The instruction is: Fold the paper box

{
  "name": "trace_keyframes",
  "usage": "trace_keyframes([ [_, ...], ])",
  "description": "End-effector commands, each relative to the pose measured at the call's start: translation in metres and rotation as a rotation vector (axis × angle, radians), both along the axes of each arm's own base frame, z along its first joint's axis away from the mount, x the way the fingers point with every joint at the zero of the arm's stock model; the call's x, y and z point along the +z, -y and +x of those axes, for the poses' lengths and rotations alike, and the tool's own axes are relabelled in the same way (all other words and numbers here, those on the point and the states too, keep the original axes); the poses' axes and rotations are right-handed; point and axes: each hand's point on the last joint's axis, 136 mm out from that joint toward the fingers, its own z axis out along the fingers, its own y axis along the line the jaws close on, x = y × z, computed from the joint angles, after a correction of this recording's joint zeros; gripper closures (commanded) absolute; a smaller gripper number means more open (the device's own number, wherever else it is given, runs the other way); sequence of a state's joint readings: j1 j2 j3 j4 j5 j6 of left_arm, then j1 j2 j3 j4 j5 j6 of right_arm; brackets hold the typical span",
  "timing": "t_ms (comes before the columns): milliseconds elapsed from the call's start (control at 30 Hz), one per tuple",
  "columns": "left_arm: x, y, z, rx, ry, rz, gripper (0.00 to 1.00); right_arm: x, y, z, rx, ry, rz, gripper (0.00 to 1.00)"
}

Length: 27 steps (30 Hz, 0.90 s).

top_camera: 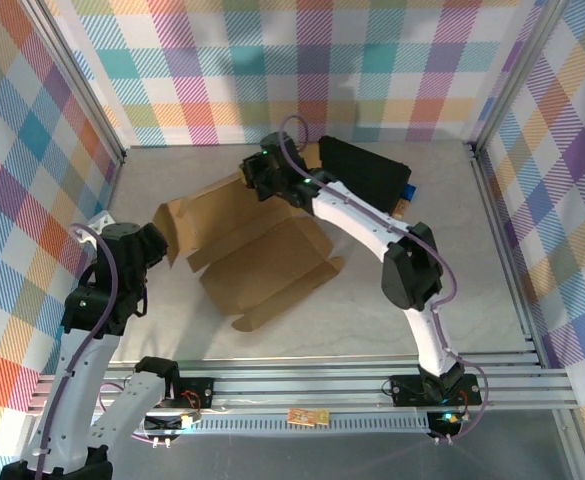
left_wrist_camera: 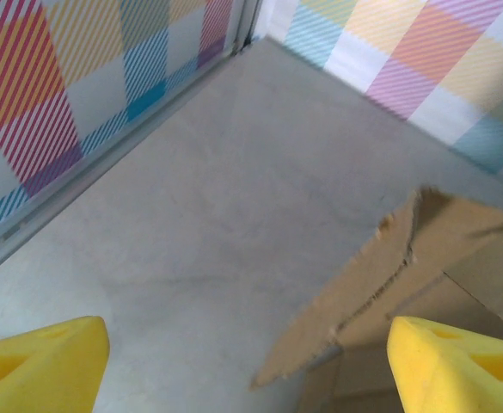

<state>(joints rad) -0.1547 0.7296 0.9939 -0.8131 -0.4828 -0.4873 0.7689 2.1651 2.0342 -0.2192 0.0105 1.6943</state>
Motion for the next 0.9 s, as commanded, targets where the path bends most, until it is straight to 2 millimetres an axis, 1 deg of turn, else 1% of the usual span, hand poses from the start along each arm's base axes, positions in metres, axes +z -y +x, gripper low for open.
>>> trace_keyframes([
  [0, 0.001, -0.009, -0.021, 0.036, -0.04, 0.001, 0.17, 0.025, -0.024, 0.002, 0.014, 0.06, 0.068, 1.0],
  [67, -0.001, -0.011, -0.024, 0.036, -0.054, 0.018, 0.17, 0.014, -0.032, 0.004, 0.034, 0.074, 0.045, 1.0],
  [133, -0.001, -0.015, -0.027, 0.044, -0.069, 0.047, 0.18, 0.003, -0.029, 0.006, 0.04, 0.082, 0.009, 1.0],
  [200, 0.003, -0.019, -0.029, 0.047, -0.063, 0.065, 0.21, -0.002, -0.024, 0.006, 0.042, 0.099, -0.037, 1.0],
  [267, 0.009, -0.023, -0.029, 0.052, -0.047, 0.072, 0.25, -0.004, -0.026, 0.008, 0.057, 0.132, -0.051, 1.0],
  [367, 0.01, -0.026, -0.026, 0.071, -0.038, 0.046, 0.27, -0.012, -0.04, 0.013, 0.121, 0.16, -0.047, 1.0],
  [400, 0.008, -0.025, -0.024, 0.072, -0.041, 0.028, 0.27, -0.019, -0.046, 0.015, 0.155, 0.158, -0.046, 1.0],
  [467, 0.003, -0.025, -0.021, 0.079, -0.053, 0.007, 0.27, -0.023, -0.05, 0.018, 0.183, 0.163, -0.065, 1.0],
  [567, -0.002, -0.027, -0.019, 0.094, -0.069, 0.001, 0.26, -0.014, -0.051, 0.021, 0.192, 0.22, -0.073, 1.0],
  [600, -0.004, -0.028, -0.02, 0.099, -0.07, -0.001, 0.26, -0.009, -0.048, 0.022, 0.19, 0.233, -0.094, 1.0],
  [667, -0.005, -0.03, -0.021, 0.108, -0.071, -0.001, 0.26, 0.002, -0.035, 0.019, 0.151, 0.238, -0.169, 1.0],
  [733, -0.004, -0.033, -0.023, 0.117, -0.069, 0.007, 0.26, 0.02, -0.018, 0.016, 0.069, 0.262, -0.221, 1.0],
  [867, 0.0, -0.034, -0.016, 0.115, -0.059, 0.013, 0.25, 0.04, 0.007, 0.001, -0.06, 0.234, -0.2, 1.0],
])
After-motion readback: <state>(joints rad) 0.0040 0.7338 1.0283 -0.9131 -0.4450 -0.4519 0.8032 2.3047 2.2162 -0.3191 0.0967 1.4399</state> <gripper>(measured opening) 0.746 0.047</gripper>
